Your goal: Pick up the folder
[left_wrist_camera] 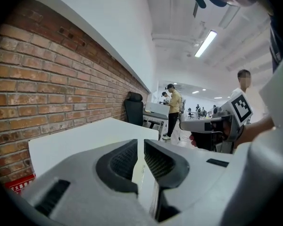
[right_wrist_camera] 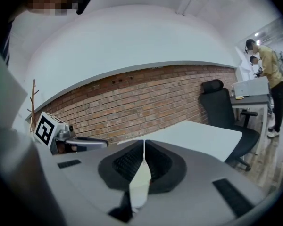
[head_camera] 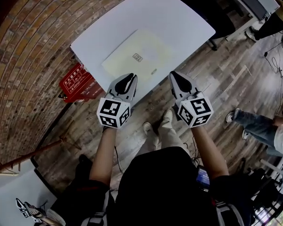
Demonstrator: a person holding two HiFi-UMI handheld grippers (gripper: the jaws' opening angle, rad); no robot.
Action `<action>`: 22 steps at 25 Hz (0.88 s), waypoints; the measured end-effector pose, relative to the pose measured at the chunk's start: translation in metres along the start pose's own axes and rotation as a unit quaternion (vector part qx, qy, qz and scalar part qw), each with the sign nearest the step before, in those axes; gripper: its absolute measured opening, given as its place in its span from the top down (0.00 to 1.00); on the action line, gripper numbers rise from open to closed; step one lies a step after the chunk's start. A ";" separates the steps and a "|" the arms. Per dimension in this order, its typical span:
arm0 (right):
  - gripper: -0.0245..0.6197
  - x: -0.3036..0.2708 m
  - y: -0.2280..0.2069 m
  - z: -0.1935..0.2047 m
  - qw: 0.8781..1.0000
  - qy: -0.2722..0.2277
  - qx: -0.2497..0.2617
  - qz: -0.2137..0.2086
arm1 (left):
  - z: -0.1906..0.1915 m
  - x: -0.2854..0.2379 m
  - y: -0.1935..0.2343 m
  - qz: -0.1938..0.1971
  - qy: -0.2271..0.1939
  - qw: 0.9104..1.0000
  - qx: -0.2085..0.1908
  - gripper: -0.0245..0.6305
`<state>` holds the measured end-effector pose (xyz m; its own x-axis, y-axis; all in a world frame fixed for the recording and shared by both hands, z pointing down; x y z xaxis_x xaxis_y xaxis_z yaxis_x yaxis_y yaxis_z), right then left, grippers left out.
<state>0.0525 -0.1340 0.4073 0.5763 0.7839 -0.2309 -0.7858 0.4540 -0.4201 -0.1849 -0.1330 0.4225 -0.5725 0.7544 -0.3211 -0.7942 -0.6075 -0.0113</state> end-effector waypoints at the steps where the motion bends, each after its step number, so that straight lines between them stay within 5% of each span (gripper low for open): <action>1: 0.91 -0.003 -0.004 0.003 1.000 0.004 -0.003 0.000 | 0.005 -0.005 0.003 0.001 0.006 1.000 0.003 0.93; 13: 0.91 -0.029 -0.043 0.040 0.997 0.043 -0.059 -0.001 | 0.047 -0.052 0.028 0.022 0.081 0.996 -0.025 0.70; 17: 0.91 -0.033 -0.055 0.050 0.996 0.050 -0.077 0.002 | 0.058 -0.068 0.039 0.033 0.115 0.992 -0.044 0.55; 22: 0.91 -0.037 -0.066 0.062 0.994 0.059 -0.097 0.001 | 0.066 -0.084 0.054 0.042 0.130 0.989 -0.052 0.51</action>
<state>0.0694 -0.1671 0.4981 0.6061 0.7247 -0.3279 -0.7353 0.3533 -0.5783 -0.1934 -0.2130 0.5110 -0.5533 0.6189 -0.5575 -0.7128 -0.6981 -0.0675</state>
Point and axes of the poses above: the fingertips, and each gripper's own axes: x backward along the fingers, y to its left, z out of its underside, the point moved 9 cm from there along x, backward along the fingers, and after that the axes turned 10 degrees about -x, right-handed, at the moved point
